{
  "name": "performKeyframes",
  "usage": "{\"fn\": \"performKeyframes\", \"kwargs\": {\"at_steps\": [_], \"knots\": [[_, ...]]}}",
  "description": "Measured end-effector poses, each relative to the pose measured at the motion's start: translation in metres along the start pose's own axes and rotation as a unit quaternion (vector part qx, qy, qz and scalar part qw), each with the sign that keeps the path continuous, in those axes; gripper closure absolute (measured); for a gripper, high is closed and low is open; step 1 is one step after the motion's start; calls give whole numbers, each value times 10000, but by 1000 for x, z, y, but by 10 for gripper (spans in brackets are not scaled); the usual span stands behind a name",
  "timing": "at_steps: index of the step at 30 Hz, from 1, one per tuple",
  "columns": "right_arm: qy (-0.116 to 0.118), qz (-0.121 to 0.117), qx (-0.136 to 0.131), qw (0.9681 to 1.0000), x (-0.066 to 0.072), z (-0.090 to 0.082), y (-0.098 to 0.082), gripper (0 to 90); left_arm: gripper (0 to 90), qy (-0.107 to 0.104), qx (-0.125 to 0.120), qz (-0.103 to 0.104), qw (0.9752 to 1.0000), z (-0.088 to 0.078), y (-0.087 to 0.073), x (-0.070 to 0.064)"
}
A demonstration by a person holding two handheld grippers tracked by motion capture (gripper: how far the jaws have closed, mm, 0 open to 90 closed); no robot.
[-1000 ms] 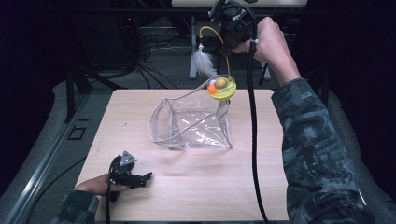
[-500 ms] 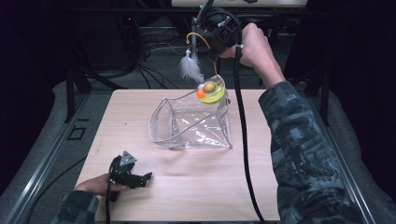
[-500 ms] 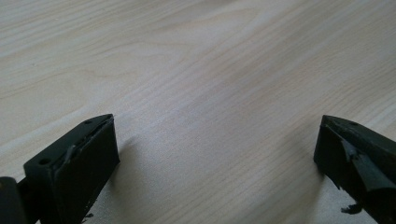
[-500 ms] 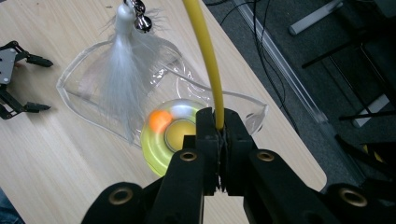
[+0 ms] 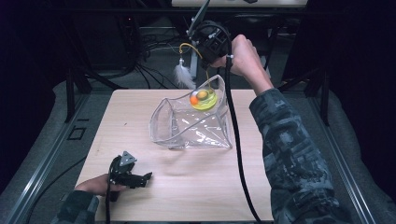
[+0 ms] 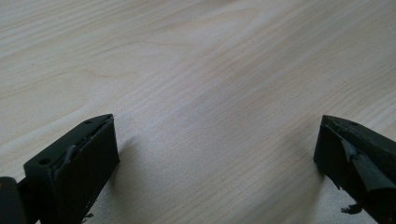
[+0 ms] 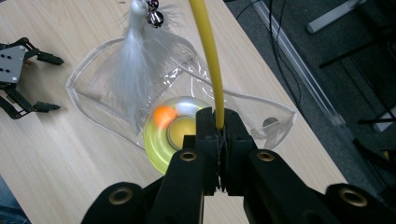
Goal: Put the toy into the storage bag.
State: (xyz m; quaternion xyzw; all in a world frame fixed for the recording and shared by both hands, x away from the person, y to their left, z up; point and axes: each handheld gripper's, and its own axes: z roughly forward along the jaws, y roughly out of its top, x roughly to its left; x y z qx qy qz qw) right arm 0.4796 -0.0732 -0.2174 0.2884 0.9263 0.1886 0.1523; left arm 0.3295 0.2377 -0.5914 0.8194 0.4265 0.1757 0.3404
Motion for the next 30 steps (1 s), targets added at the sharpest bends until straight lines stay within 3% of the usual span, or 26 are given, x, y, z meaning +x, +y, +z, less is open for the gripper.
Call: {"fn": "performKeyframes", "kwargs": {"at_steps": [8,30], "knots": [[74,18,17,10000,2,20,-3,880,0,-5,4,4,10000,0,0,0],[212,139,394,9989,-1,62,-20,879,0,-4,5,7,10000,0,0,0]]}}
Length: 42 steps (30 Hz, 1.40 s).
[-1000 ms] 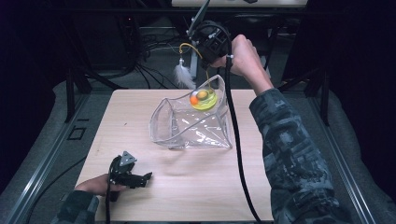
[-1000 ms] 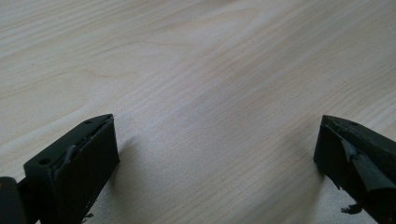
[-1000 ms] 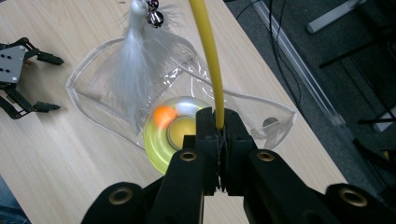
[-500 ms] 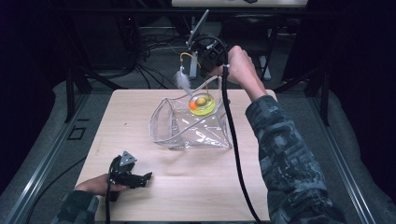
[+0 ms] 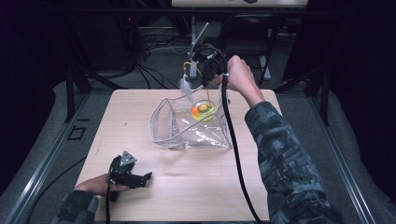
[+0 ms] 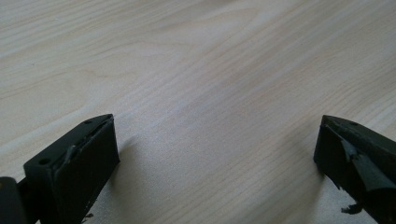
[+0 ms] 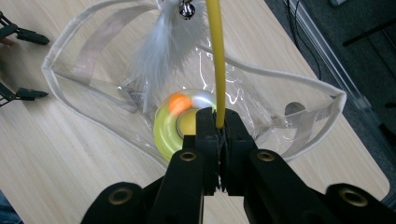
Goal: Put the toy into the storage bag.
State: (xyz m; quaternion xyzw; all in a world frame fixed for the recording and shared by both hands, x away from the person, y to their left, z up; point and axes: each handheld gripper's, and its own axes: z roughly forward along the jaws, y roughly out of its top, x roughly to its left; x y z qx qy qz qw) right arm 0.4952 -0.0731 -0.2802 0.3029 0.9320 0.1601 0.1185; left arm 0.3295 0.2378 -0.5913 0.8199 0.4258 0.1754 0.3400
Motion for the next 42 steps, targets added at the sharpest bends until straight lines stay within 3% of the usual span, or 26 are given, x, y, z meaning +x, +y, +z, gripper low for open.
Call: {"fn": "performKeyframes", "kwargs": {"at_steps": [8,27,37,42], "knots": [[80,-3,50,10000,1,16,-11,879,0,3,0,-6,10000,0,0,0],[223,59,474,9986,3,60,-39,879,0,2,-6,-5,10000,0,0,0],[201,93,384,9990,1,52,-42,890,0,-6,-11,19,10000,0,0,0],[233,126,215,9994,0,43,-46,842,0,-5,-13,18,10000,0,0,0]]}}
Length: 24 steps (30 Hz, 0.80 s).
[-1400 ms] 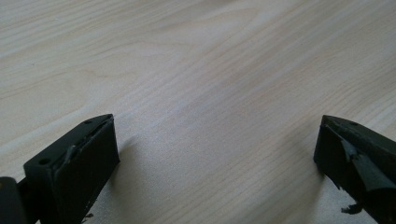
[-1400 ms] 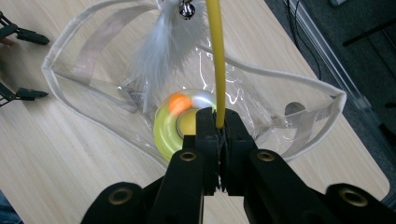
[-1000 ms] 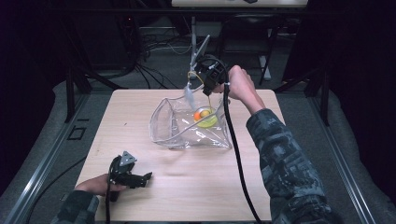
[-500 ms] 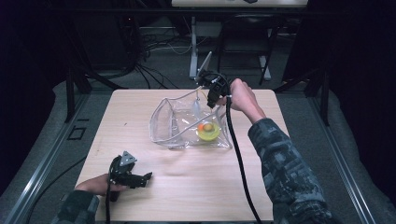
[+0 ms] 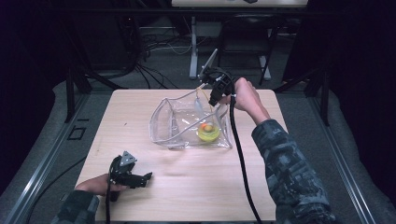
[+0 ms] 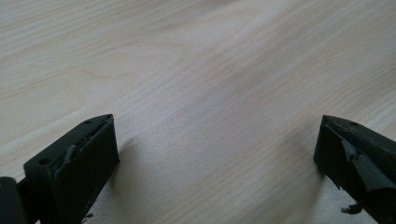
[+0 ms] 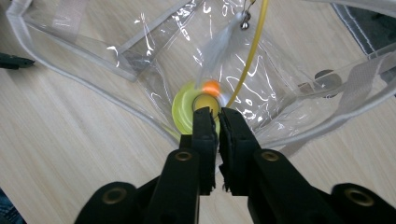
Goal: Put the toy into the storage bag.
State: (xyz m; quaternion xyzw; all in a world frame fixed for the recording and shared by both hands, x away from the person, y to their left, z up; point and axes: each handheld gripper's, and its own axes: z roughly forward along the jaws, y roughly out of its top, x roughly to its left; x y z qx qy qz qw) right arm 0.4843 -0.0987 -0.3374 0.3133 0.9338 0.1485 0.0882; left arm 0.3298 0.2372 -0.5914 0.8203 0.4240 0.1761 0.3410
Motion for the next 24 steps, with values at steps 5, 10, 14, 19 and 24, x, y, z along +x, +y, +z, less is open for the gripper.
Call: {"fn": "performKeyframes", "kwargs": {"at_steps": [5,10,14,19,24], "knots": [[-41,64,-223,9997,2,-15,-11,679,0,0,0,0,10000,0,0,0],[-99,143,-335,9993,7,-26,-30,426,0,-6,20,5,10000,0,0,0],[-127,225,-449,9987,12,-28,-51,269,0,-5,19,3,10000,0,0,0],[-58,346,-566,9978,16,-25,-78,166,0,2,-13,-15,10000,0,0,0],[-54,513,-642,9966,17,-17,-106,127,0,18,-15,1,10000,0,0,0]]}}
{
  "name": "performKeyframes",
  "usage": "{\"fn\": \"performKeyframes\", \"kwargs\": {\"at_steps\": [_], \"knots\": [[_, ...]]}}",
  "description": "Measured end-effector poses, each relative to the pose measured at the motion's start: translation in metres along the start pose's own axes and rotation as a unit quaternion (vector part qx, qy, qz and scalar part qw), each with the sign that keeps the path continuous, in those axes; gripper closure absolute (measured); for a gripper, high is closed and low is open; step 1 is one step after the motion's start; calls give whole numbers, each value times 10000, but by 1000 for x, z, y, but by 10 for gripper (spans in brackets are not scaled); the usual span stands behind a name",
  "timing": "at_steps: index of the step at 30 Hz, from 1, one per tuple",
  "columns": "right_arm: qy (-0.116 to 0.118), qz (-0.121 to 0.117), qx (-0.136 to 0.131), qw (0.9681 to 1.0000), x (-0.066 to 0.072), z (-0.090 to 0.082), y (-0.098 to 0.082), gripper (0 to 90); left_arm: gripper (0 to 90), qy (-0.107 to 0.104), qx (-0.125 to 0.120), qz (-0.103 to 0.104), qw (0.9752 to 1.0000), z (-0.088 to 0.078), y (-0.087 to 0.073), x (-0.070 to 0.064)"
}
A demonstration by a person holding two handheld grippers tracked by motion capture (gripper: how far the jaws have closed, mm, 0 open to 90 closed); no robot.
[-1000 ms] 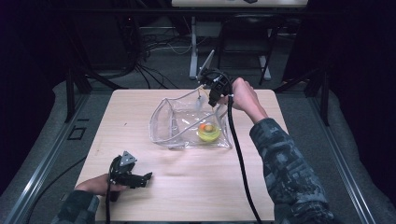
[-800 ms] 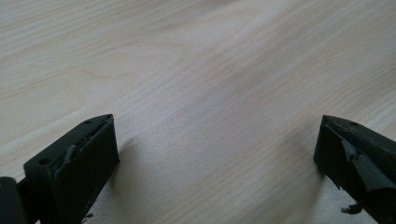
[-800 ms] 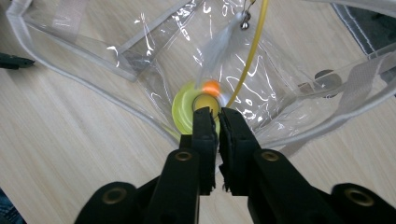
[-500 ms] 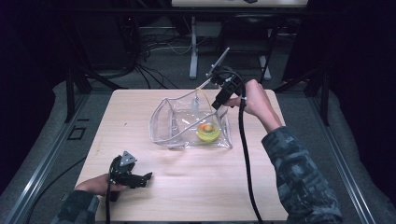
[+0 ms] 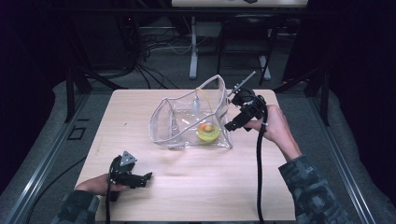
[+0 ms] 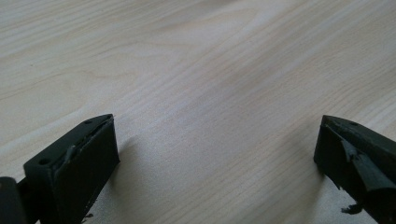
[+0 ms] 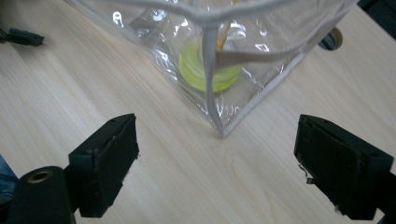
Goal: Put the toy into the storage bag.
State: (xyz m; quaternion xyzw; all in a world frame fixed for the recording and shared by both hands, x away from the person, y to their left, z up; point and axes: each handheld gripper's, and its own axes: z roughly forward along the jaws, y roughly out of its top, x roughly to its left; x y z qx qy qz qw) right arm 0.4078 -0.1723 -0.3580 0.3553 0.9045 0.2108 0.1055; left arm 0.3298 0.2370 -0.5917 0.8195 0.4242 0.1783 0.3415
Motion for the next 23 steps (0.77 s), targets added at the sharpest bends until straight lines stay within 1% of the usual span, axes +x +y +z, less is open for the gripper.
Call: {"fn": "performKeyframes", "kwargs": {"at_steps": [5,9,13,15,16,18,20,21,23], "knots": [[7,140,60,9999,-3,12,-24,91,0,0,1,2,10000,0,0,0],[16,302,137,9994,-5,26,-43,83,0,0,2,5,10000,0,0,0],[36,385,222,9990,-6,36,-56,84,0,0,1,4,10000,0,0,0],[6,389,341,9987,-6,40,-61,77,0,1,2,4,10000,0,0,0],[-19,416,338,9986,-7,42,-63,80,0,1,0,3,10000,0,0,0],[10,483,326,9983,-6,46,-70,76,0,1,1,3,10000,0,0,0],[-20,525,316,9981,-5,52,-80,79,0,2,-3,-2,10000,0,0,0],[-36,508,349,9981,-5,53,-83,78,0,2,-4,-4,10000,0,0,0],[-56,579,288,9979,-2,59,-93,76,0,2,-6,-5,10000,0,0,0]]}}
